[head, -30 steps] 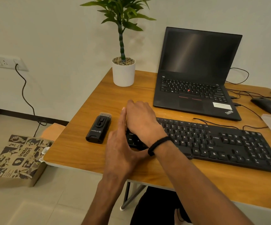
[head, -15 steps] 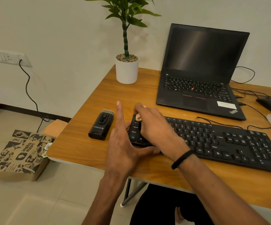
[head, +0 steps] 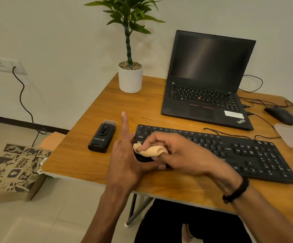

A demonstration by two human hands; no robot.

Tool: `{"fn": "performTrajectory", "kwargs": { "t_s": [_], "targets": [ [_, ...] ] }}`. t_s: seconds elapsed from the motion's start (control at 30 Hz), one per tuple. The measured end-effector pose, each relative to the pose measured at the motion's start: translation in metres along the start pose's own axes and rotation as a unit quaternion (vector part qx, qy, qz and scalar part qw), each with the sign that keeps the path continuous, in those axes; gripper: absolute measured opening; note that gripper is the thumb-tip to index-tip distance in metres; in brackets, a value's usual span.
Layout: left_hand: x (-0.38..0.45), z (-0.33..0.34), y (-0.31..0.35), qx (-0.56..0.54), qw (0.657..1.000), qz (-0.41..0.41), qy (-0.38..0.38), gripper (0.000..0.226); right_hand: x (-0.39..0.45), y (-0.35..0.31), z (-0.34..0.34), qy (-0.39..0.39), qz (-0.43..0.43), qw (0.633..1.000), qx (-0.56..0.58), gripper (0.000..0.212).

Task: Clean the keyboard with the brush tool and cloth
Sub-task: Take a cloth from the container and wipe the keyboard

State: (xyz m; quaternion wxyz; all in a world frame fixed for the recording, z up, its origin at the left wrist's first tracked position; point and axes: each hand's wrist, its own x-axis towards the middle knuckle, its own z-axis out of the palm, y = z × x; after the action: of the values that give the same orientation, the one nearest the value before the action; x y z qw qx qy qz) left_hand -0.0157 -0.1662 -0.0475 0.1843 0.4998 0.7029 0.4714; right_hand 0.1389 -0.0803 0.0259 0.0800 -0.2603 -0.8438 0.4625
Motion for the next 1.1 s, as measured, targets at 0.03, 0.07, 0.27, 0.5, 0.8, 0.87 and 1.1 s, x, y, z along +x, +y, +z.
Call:
{"fn": "performTrajectory", "kwargs": {
  "t_s": [0.03,0.07,0.27,0.5,0.8,0.87,1.1],
  "targets": [
    [0.000,0.000,0.001,-0.006,1.000,-0.004,-0.003,0.166,-0.006,-0.001,-0.009,-0.006,0.006,1.000,0.014,0.030],
    [-0.001,-0.001,0.002,-0.008,1.000,-0.005,-0.005,0.166,-0.012,-0.001,-0.019,-0.001,0.009,1.000,0.011,0.028],
    [0.002,-0.001,0.007,0.014,1.000,-0.008,-0.017,0.162,-0.050,0.018,-0.075,0.270,0.112,0.920,-0.261,0.033],
    [0.001,-0.001,0.011,0.021,1.000,-0.010,-0.015,0.160,-0.053,0.049,-0.056,0.271,0.306,0.819,-0.404,0.040],
    [0.002,0.001,0.008,0.030,0.999,-0.011,-0.017,0.161,0.018,0.011,0.008,0.281,0.188,0.873,-0.351,0.041],
    [0.001,0.001,0.007,0.031,0.999,-0.010,-0.016,0.161,0.034,0.006,0.014,0.275,0.145,0.896,-0.316,0.044],
    [0.002,-0.001,0.008,0.026,1.000,-0.007,-0.010,0.161,-0.003,0.025,-0.052,0.324,0.110,0.931,-0.127,0.030]
  ]
}}
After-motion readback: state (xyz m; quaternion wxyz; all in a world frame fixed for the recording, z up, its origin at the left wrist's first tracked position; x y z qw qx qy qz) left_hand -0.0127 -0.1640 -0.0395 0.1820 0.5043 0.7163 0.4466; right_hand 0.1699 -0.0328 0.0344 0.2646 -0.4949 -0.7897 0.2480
